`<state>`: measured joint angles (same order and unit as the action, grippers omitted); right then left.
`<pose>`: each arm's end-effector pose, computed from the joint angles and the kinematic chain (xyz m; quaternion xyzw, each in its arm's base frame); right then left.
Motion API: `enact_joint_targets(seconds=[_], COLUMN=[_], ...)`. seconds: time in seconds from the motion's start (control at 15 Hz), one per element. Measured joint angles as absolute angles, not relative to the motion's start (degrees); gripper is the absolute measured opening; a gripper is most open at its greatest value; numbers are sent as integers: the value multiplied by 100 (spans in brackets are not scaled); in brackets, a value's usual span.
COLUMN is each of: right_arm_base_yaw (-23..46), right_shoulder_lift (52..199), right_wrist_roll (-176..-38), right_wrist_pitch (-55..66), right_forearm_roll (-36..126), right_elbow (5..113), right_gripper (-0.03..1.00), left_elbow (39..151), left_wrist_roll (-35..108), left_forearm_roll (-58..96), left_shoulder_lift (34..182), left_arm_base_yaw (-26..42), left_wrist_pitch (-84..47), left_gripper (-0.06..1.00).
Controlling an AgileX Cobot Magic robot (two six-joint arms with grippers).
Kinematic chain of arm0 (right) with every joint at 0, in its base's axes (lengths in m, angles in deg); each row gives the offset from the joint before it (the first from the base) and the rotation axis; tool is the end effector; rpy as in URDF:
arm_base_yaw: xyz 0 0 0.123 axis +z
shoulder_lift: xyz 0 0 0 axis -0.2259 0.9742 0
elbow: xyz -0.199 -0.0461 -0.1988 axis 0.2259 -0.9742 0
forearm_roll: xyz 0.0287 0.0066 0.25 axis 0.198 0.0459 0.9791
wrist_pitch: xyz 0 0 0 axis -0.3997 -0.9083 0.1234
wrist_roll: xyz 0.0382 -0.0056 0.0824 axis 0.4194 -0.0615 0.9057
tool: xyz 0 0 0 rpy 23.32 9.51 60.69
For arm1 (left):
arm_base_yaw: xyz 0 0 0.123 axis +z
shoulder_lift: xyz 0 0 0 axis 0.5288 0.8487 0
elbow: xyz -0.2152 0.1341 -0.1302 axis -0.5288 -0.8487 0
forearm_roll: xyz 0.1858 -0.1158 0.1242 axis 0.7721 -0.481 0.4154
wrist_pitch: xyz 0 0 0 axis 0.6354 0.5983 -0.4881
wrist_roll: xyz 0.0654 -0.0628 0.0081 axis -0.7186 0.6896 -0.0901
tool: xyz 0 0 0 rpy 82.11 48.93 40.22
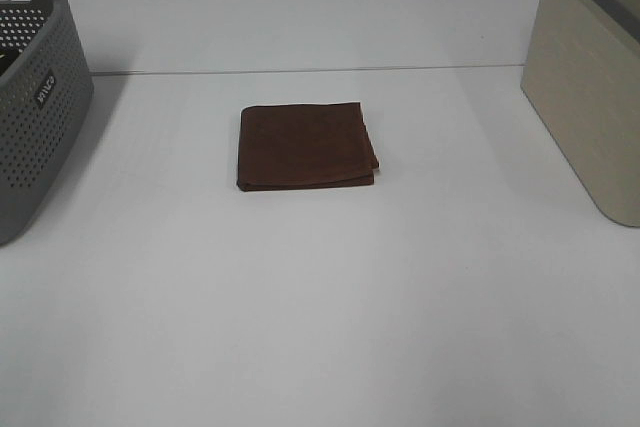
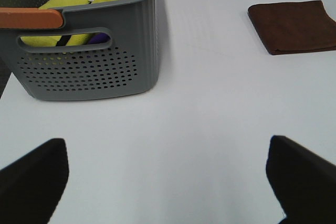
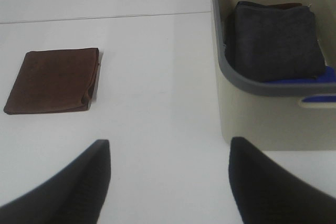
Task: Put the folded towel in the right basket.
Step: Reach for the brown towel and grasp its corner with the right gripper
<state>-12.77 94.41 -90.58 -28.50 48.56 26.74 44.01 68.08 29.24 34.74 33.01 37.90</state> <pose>0.1363 0.0128 0.3617 -0.0222 0.8734 0.0661 0.4819 -0.0051 -0.0045 0.2776 0.0083 0.8504 -0.0135 0.5260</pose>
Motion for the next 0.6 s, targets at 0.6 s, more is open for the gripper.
enact_joint_targets(seconds=[0.6], right_arm_base_yaw=[-1220], right_shoulder_lift=[14162], right_wrist_roll=[-9808], right_wrist_pitch=[-3503], right_forearm_roll=[5899], right_elbow=[6508], right_gripper=[62], left_elbow=[4401], left_wrist_roll=[6808], left_forearm_roll=[2924], left_shoulder_lift=[3474], left_arm_base_yaw=[3301], left_wrist_pitch=[3790], left_gripper=[97])
